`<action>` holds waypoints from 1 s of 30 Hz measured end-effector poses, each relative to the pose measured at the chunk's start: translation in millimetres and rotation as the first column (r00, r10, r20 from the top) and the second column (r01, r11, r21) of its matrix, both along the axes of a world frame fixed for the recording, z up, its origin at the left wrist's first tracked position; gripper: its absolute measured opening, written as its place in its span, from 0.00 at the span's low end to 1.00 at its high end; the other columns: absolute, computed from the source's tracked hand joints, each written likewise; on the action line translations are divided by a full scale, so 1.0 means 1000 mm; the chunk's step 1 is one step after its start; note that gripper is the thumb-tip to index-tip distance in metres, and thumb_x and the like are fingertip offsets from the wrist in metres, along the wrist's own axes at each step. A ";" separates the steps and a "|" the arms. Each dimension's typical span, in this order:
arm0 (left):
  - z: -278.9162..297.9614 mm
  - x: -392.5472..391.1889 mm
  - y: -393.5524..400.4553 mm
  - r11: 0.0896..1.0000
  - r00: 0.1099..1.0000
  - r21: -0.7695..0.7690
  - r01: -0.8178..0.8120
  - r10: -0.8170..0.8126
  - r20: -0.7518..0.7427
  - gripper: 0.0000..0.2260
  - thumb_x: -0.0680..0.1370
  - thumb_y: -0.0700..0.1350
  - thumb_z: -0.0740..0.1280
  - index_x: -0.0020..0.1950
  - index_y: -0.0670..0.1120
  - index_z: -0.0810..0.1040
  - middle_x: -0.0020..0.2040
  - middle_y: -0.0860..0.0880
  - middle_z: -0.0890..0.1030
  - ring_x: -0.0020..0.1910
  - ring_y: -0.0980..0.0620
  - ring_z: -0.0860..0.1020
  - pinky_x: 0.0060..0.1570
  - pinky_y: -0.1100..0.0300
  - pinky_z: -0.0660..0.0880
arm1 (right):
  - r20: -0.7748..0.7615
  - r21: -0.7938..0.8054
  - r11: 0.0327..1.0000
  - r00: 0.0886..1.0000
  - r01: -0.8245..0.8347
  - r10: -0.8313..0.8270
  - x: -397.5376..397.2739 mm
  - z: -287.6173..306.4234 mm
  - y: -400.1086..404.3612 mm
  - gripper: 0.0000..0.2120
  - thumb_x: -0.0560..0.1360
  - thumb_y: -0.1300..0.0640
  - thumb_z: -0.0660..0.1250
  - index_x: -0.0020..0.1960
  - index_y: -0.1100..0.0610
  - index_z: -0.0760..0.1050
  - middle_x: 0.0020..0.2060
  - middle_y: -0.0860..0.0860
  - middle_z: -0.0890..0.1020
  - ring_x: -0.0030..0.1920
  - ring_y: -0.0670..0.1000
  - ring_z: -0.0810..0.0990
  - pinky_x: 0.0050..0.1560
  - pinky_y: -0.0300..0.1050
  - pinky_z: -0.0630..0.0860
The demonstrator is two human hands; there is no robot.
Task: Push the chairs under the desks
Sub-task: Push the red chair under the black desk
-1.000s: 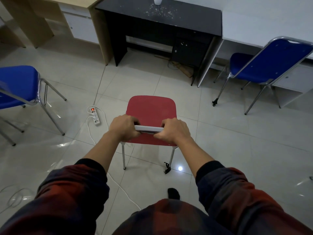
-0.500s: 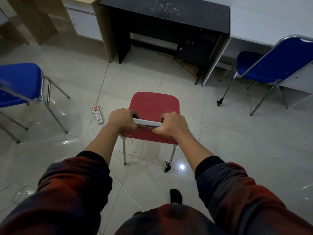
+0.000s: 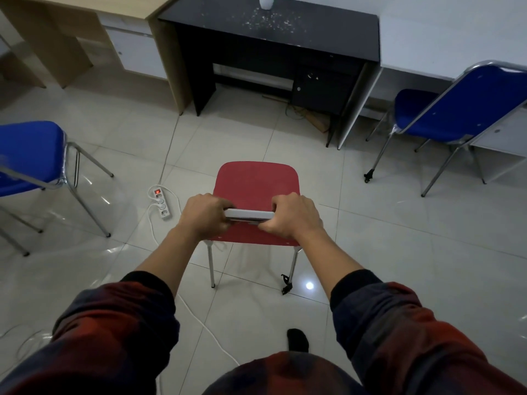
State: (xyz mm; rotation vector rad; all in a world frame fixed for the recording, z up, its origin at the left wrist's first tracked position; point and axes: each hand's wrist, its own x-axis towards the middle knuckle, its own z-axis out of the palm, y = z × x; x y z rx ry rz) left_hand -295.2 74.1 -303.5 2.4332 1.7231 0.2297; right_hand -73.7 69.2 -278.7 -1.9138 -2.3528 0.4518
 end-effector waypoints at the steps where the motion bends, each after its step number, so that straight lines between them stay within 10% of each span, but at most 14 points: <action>1: 0.001 -0.003 0.001 1.000 1.000 0.000 0.004 -0.004 0.004 0.11 0.70 0.53 0.73 0.52 0.56 0.86 0.38 0.54 0.85 0.36 0.48 0.82 0.36 0.59 0.75 | 0.003 0.006 1.000 1.000 -0.003 0.003 -0.003 -0.001 0.000 0.20 0.65 0.34 0.70 0.39 0.51 0.74 0.31 0.46 0.77 0.35 0.52 0.78 0.38 0.45 0.75; 30: -0.017 0.072 0.007 0.989 0.991 0.103 -0.110 0.101 0.087 0.09 0.70 0.52 0.75 0.48 0.52 0.85 0.37 0.52 0.84 0.34 0.48 0.81 0.32 0.61 0.72 | 0.016 0.039 0.990 0.990 -0.139 0.138 0.069 -0.014 0.044 0.19 0.65 0.37 0.72 0.39 0.52 0.76 0.29 0.46 0.76 0.32 0.51 0.76 0.35 0.42 0.72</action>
